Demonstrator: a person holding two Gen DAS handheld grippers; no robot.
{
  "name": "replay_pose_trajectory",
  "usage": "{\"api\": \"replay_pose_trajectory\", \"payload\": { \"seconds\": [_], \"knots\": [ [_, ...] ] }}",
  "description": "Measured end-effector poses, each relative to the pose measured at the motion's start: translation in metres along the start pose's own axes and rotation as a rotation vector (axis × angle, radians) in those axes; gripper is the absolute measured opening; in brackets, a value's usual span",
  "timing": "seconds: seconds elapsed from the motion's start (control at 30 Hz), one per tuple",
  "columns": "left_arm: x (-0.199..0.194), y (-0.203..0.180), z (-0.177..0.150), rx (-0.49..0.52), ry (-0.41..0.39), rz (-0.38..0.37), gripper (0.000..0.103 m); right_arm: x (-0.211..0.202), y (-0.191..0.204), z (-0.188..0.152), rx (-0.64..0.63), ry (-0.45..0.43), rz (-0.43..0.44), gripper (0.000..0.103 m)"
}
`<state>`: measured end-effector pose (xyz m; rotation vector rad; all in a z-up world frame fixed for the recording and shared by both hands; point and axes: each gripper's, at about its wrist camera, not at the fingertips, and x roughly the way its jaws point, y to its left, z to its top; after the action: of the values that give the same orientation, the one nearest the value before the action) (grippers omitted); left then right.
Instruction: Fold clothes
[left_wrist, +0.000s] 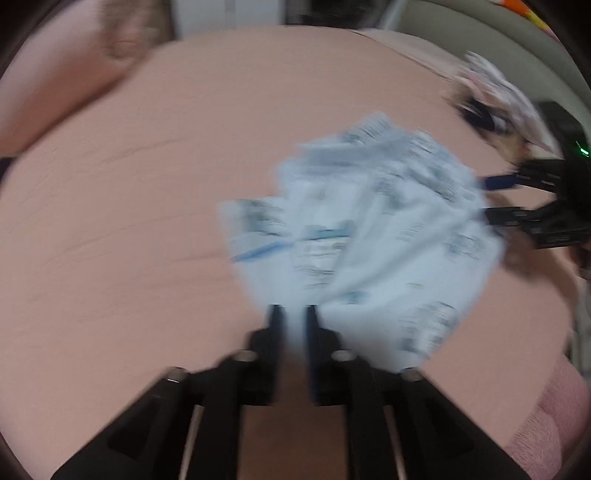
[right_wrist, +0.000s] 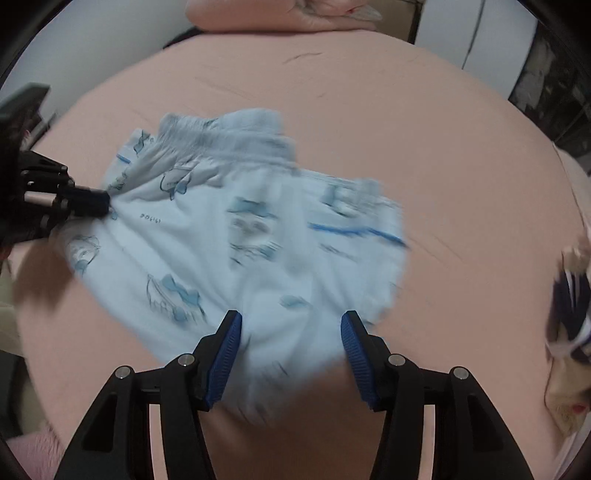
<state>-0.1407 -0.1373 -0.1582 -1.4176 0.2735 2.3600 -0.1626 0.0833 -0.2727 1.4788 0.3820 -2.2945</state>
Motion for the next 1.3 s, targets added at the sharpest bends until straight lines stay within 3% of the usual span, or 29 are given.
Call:
{"api": "replay_pose_trajectory", "payload": {
  "seconds": [0.07, 0.13, 0.23, 0.3, 0.37, 0.4, 0.43, 0.5, 0.53, 0.6, 0.63, 0.73, 0.8, 0.87, 0.97, 1.07, 1.13, 1.2, 1.23, 1.3],
  "knots": [
    [-0.004, -0.015, 0.011, 0.037, -0.063, -0.042, 0.023, -0.005, -0.005, 0.003, 0.029, -0.039, -0.035, 0.056],
    [0.004, -0.041, 0.029, 0.084, -0.1, -0.08, 0.024, -0.008, 0.002, 0.015, 0.051, -0.113, 0.02, 0.056],
    [0.041, -0.067, 0.047, 0.145, -0.015, -0.104, 0.024, 0.01, 0.023, 0.036, 0.012, -0.106, 0.071, 0.056],
    [0.058, -0.058, 0.045, 0.156, 0.04, -0.093, 0.026, 0.02, 0.012, 0.037, 0.006, -0.076, 0.066, 0.055],
    [0.05, -0.029, 0.037, 0.085, 0.028, -0.11, 0.026, 0.029, 0.001, 0.038, 0.001, -0.046, 0.061, 0.054],
    [0.045, -0.014, 0.034, 0.044, 0.034, -0.084, 0.026, 0.034, -0.004, 0.038, -0.002, -0.031, 0.058, 0.055],
    [0.041, -0.003, 0.032, 0.008, 0.033, -0.055, 0.032, 0.039, -0.01, 0.039, -0.004, -0.016, 0.056, 0.056],
    [0.03, 0.004, 0.034, -0.039, -0.001, -0.02, 0.034, 0.036, -0.024, 0.034, 0.024, -0.01, -0.005, 0.059],
    [0.024, -0.001, 0.039, -0.04, -0.042, -0.066, 0.035, 0.033, -0.029, 0.034, 0.04, -0.021, -0.027, 0.059],
    [0.019, -0.023, 0.052, -0.014, -0.113, -0.1, 0.037, 0.029, -0.022, 0.043, 0.048, -0.068, 0.024, 0.059],
    [0.022, -0.037, 0.06, 0.009, -0.132, -0.108, 0.042, 0.029, -0.015, 0.049, 0.047, -0.084, 0.04, 0.059],
    [0.065, -0.079, 0.091, 0.074, -0.062, -0.047, 0.046, 0.05, 0.008, 0.067, 0.002, -0.05, 0.031, 0.059],
    [0.089, -0.077, 0.102, 0.062, -0.023, 0.028, 0.048, 0.072, 0.009, 0.074, -0.017, -0.014, -0.034, 0.065],
    [0.09, -0.064, 0.111, -0.021, -0.026, 0.021, 0.048, 0.073, -0.01, 0.079, 0.066, -0.026, 0.008, 0.066],
    [0.064, -0.047, 0.105, -0.208, -0.115, -0.017, 0.049, 0.05, -0.016, 0.078, 0.103, -0.079, 0.024, 0.069],
    [0.06, -0.06, 0.096, -0.24, -0.169, -0.021, 0.051, 0.035, -0.019, 0.07, 0.137, -0.123, 0.001, 0.071],
    [0.075, -0.072, 0.089, -0.179, -0.135, 0.013, 0.051, 0.048, -0.028, 0.064, 0.148, -0.103, -0.022, 0.071],
    [0.093, -0.077, 0.08, -0.158, -0.044, 0.107, 0.051, 0.068, -0.049, 0.063, 0.131, -0.052, -0.046, 0.071],
    [0.096, -0.076, 0.075, -0.182, -0.025, 0.117, 0.051, 0.07, -0.055, 0.056, 0.152, -0.046, -0.032, 0.07],
    [0.083, -0.062, 0.065, -0.324, -0.066, 0.034, 0.052, 0.069, -0.07, 0.044, 0.207, -0.041, -0.002, 0.071]
  ]
}}
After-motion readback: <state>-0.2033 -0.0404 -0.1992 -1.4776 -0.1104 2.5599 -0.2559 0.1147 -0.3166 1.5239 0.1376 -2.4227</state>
